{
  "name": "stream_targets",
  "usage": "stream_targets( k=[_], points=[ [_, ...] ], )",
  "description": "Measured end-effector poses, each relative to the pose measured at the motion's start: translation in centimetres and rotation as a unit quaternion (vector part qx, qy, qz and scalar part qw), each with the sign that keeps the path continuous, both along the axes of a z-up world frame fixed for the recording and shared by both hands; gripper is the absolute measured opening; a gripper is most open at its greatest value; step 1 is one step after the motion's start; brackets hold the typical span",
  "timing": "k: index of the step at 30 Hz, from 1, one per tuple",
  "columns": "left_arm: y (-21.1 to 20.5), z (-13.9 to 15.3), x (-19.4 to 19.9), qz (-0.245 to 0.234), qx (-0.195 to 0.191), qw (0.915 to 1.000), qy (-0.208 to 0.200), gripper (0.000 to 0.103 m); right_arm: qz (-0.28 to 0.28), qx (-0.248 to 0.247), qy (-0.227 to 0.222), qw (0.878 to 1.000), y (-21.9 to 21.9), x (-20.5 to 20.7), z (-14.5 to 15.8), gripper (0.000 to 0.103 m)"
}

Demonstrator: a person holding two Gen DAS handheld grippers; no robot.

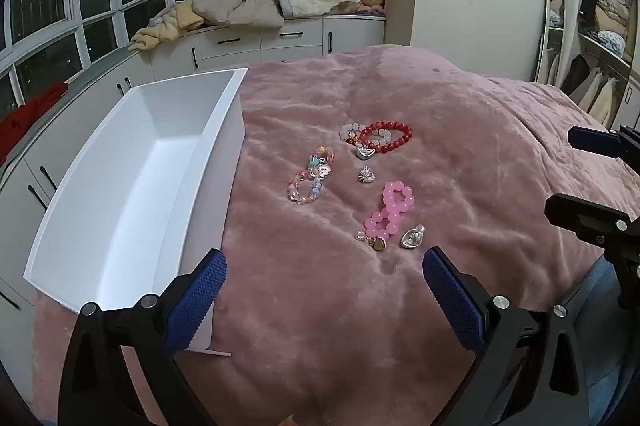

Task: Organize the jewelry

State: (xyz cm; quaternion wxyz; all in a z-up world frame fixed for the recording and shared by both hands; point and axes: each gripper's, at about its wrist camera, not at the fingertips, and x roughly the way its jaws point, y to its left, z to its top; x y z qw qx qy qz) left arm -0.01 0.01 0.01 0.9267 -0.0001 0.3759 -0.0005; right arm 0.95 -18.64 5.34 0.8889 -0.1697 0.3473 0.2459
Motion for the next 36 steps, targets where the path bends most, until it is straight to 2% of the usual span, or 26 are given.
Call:
stream_targets(
  k=[9,36],
  points=[
    [-0.03,-0.07,0.03,-0.001,-0.004,1.0,-0.001,0.099,-0.006,0.019,-0.001,1.0,-0.85,0.29,0.02,0.098],
    [0.07,-0.29,-0.07,0.001,-0.001,1.0,0.003,0.1,-0.009,0.012,-0.002,1.0,-0.23,0.1,-0.07,0.098]
  ],
)
